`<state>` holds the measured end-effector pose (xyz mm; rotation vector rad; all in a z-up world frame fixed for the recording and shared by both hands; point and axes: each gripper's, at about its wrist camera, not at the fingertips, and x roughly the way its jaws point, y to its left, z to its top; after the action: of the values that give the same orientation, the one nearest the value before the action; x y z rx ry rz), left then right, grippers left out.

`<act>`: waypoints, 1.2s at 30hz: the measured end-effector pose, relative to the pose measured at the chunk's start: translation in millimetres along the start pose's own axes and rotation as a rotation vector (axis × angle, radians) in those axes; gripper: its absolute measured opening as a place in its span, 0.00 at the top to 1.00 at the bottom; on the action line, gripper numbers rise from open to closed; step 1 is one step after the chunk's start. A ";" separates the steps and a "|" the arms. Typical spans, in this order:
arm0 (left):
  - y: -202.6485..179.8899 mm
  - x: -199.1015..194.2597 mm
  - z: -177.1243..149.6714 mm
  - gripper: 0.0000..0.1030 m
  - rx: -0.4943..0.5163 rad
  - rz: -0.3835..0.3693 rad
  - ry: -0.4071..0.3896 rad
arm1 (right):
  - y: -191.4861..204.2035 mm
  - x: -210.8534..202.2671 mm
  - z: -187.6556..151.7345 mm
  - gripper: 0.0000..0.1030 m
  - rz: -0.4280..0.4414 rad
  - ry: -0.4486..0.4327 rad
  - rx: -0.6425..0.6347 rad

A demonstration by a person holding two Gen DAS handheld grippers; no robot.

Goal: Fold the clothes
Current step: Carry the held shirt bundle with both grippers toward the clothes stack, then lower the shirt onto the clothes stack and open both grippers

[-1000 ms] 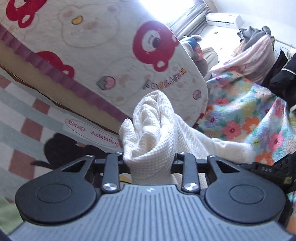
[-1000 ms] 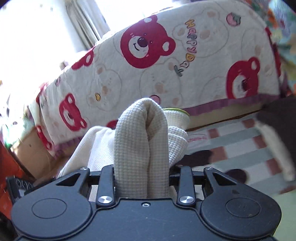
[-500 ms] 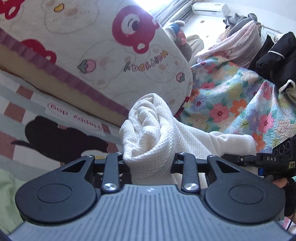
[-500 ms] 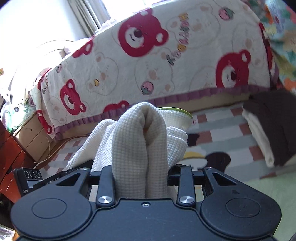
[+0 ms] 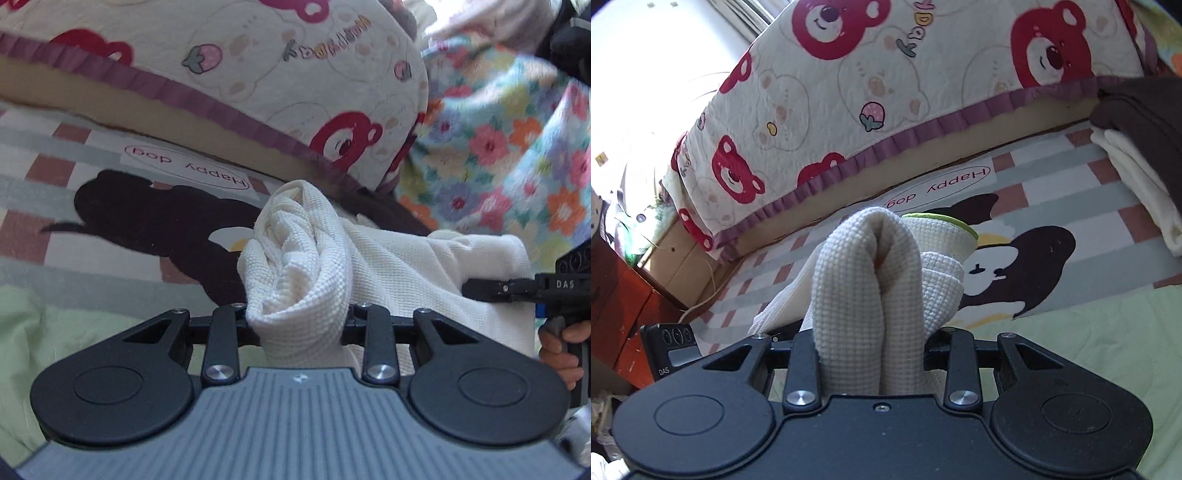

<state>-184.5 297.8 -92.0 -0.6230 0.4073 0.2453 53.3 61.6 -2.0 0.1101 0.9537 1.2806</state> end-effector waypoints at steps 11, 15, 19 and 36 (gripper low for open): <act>-133.6 147.2 138.4 0.70 0.241 -0.070 0.023 | -115.0 -78.2 100.9 0.63 0.017 -0.158 0.223; -187.5 234.3 177.4 0.70 0.246 -0.145 0.080 | -162.3 -119.1 143.3 0.63 -0.003 -0.275 0.270; -255.2 311.7 212.3 0.70 0.297 -0.254 0.117 | -199.7 -152.8 160.4 0.63 -0.061 -0.421 0.318; -271.3 518.6 198.3 0.59 0.210 -0.191 0.341 | -336.3 -124.4 91.9 0.59 -0.100 -0.674 0.795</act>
<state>429.4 257.1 -34.4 -0.4929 0.6873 -0.0887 371.1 -117.4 -65.3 1.0304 0.8009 0.6253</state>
